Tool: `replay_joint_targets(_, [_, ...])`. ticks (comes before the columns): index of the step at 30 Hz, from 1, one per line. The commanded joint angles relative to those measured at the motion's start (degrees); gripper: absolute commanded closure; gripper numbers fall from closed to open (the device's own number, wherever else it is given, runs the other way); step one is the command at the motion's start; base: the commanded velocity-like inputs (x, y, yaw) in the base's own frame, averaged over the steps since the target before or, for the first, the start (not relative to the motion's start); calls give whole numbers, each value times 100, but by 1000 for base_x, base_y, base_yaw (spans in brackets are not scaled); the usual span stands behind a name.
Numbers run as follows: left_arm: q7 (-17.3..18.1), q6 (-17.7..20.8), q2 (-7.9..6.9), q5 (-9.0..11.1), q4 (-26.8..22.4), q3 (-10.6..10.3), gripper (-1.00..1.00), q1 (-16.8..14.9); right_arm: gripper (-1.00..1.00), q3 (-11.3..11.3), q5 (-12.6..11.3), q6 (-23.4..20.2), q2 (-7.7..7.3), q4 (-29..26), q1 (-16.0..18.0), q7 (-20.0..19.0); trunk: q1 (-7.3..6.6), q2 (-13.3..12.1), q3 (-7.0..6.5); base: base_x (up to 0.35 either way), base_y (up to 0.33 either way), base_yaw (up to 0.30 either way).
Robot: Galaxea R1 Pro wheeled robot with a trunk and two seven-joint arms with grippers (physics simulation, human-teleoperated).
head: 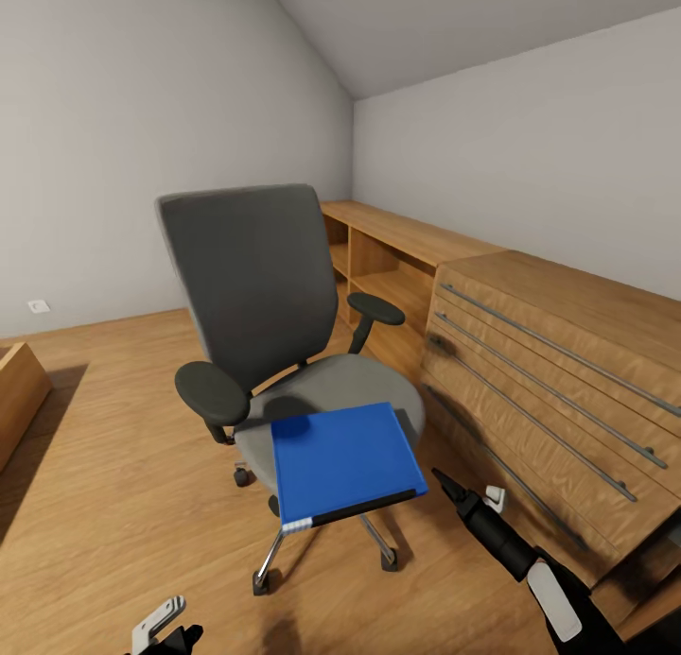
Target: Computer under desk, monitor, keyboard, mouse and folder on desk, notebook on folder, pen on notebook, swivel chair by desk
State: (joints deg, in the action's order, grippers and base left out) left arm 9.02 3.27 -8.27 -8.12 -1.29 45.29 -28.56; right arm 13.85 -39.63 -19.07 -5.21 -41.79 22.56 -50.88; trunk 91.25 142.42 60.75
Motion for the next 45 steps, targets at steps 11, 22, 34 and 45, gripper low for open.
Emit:
replay_joint_targets(11, [18,34,9,-58,-11,48,-100,0,-100,4,-59,-59,-6,-8,3,-23,-1,2,5,0,0,0])
replay_joint_targets(22, [12,34,25,-58,-11,42,-100,0,-100,-15,-70,-189,-38,-57,3,-69,-1,2,5,0,0,0])
replay_joint_targets(34, [12,34,61,-58,-11,42,-100,0,-100,-384,-63,-305,-38,-78,3,-301,-1,2,5,0,0,0])
replay_joint_targets(45, [12,34,84,-58,-11,42,-100,0,-100,-505,-63,-307,-25,-76,3,-324,-1,2,5,0,0,0])
